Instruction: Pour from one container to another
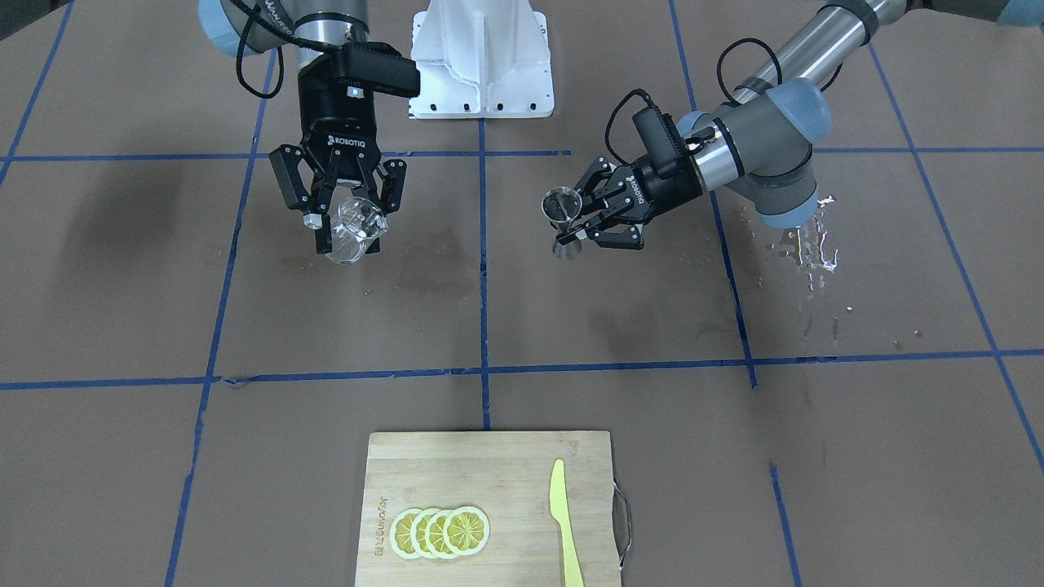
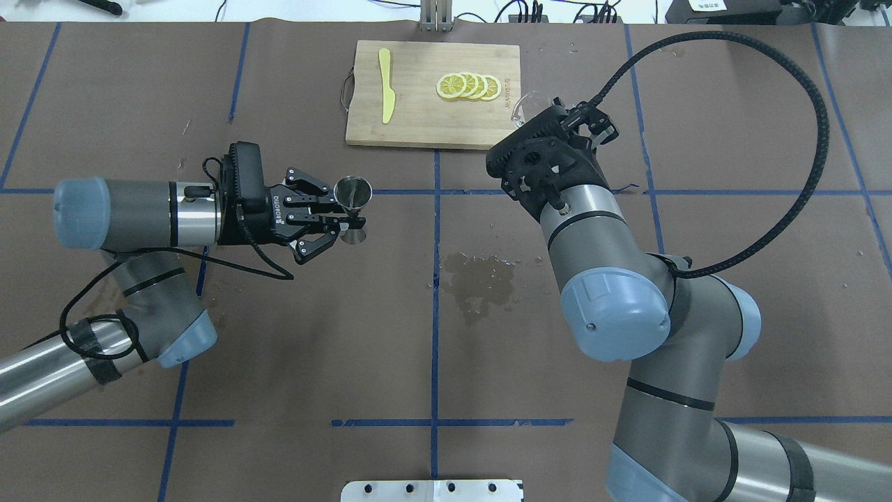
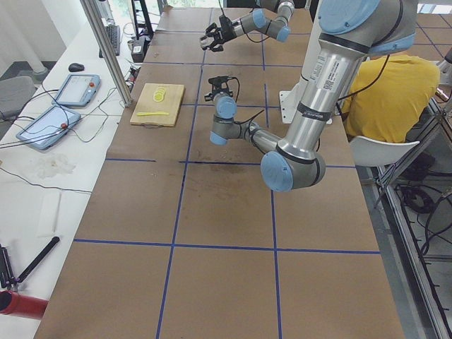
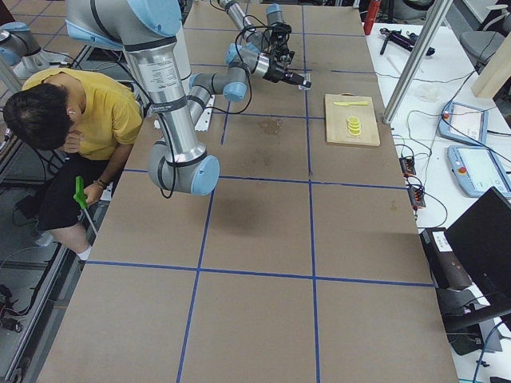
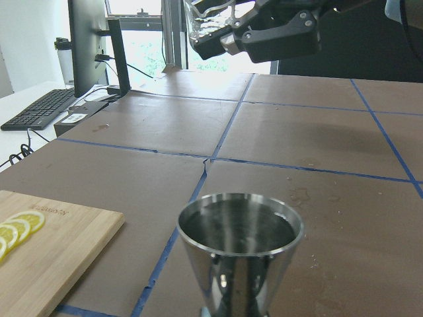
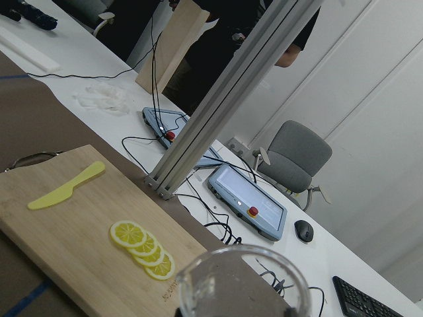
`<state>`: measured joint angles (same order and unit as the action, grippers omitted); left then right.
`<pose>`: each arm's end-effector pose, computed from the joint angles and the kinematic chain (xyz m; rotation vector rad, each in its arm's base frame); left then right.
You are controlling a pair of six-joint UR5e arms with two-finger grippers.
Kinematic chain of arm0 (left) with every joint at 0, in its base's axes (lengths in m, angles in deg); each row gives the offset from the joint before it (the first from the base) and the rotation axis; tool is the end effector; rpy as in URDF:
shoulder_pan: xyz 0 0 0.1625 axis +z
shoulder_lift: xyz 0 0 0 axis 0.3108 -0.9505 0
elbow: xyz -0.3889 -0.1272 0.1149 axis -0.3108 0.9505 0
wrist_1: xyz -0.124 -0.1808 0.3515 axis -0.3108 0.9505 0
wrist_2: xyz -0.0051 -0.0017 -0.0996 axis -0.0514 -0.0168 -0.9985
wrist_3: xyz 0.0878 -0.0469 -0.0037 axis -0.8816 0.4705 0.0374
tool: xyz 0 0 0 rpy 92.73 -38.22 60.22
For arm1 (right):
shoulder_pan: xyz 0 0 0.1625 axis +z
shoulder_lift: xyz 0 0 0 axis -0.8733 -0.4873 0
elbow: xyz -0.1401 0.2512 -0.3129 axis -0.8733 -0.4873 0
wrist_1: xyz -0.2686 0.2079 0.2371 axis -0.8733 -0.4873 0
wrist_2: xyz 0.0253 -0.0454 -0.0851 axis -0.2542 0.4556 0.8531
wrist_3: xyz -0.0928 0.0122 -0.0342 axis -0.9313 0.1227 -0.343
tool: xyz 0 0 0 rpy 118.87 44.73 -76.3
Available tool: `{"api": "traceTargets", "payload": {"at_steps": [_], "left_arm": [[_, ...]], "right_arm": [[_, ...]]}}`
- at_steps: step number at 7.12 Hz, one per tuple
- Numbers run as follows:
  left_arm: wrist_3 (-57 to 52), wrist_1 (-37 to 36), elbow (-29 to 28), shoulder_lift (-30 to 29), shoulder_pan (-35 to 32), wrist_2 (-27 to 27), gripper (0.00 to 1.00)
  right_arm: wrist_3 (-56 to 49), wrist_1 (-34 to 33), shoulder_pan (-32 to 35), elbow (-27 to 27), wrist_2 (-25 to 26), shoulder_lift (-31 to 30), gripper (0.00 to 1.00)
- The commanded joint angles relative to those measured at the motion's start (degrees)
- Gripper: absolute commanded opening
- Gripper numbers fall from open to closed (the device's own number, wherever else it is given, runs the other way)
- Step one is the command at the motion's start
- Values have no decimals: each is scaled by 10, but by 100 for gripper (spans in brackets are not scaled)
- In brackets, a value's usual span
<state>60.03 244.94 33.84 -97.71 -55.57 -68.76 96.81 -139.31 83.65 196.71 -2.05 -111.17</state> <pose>0.4188 -0.4407 0.3249 1.4082 1.3630 0.7607 -0.4268 -0.4029 0.1843 1.2788 -0.2835 -0.1675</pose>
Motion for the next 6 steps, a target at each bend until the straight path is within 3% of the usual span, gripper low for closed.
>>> {"api": "traceTargets", "payload": {"at_steps": [1,4,6], "left_arm": [[30,65,4,59,-3,3,0],[74,170,17,160,-9,5,0],[81,179,83,253,-8,71,0]], "right_arm": [[0,0,1,-3,0,0,0],[0,0,1,-8,1,-1,0],[-1,0,1,-8,1,-1,0]]}}
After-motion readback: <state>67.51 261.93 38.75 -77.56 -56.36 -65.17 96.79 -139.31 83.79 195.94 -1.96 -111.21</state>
